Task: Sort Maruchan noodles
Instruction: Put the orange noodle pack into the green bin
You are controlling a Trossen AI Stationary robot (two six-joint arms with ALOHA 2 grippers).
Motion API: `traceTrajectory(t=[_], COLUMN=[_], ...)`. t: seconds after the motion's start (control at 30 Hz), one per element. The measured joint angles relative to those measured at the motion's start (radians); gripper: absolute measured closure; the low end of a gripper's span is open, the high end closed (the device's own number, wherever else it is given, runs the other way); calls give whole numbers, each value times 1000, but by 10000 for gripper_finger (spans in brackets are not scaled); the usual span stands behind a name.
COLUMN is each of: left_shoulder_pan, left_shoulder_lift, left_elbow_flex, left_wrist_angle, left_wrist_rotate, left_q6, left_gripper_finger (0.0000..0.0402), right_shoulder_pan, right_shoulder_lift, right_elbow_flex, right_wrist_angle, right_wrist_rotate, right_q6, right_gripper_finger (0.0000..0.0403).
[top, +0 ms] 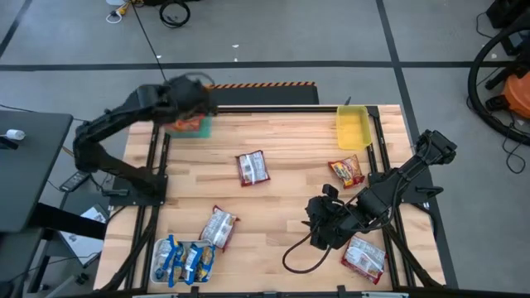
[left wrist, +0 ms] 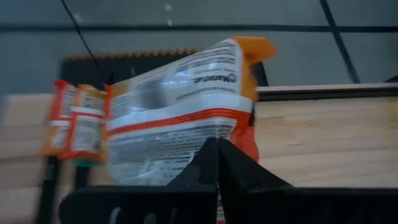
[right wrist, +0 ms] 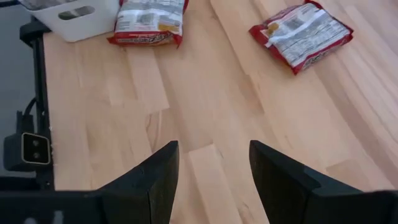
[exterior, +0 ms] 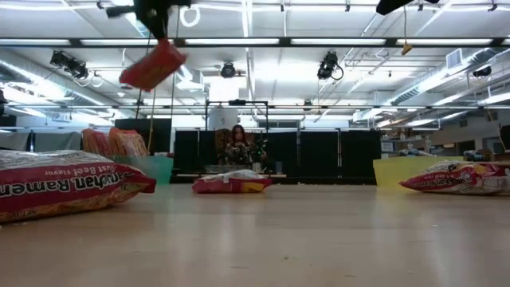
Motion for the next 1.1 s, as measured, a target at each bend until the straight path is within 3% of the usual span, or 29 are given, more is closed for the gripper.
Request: traceTrajectory(t=[0.17,0.3,0.6,0.83,1.1], left_shoulder_pan=[211,326,418,411,485], left_shoulder_lift=[-16,-15,-14,-14,-15], left_elbow_flex=[-176,-302,-561,-591,-586], left_wrist_angle=[234,351,578,664,703], left_wrist_rotate=[187,269,419,412,378], left_q6=[142,196,188,198,276], left_gripper_finger=[401,401,400,399,399], right_shoulder_pan=[-13,-19,-45,-89,-102], right_shoulder_lift=[0,0,0,0,0], right_elbow_flex=[0,0,0,0,0], right_wrist_angle=[-4,-7,-16,-20,-12], right_wrist_rotate=[18,18,26,12,-18], right_q6=[-11,-1,8,5,17], right_gripper_finger=[202,202,202,202,202])
